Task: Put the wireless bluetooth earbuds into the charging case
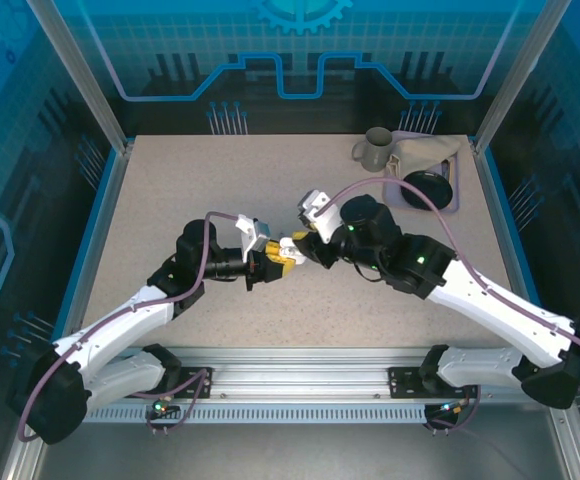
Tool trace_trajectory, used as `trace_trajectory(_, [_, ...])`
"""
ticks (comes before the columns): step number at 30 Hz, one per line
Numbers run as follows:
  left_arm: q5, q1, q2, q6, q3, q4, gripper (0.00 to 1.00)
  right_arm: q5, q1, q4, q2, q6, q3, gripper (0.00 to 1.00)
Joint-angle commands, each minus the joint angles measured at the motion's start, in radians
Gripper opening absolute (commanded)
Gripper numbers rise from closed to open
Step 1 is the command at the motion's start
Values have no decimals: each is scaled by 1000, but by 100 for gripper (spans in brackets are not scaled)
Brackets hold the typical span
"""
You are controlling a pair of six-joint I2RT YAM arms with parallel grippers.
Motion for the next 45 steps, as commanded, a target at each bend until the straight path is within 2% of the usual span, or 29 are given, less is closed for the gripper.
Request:
trace_trajectory(1, [39,-12,-9,41,38,-10,0,0,-67,8,-37,82,-23,36])
trace_trajectory(8, [65,-16,-17,59,52,-15,0,-89,-207,-48,-30,169,-54,37])
trace_trajectory(15, [90,-24,-18,79,73,-36,0,-244,-277,-72,10,172,-73,38])
trace_trajectory(30, [97,-27,-20,84,99,-47,0,-441,-291,-65,99,153,-65,36])
trace_trajectory(45, [80,-28,12,76,104,-48,0,-559,-289,-27,79,141,-68,35])
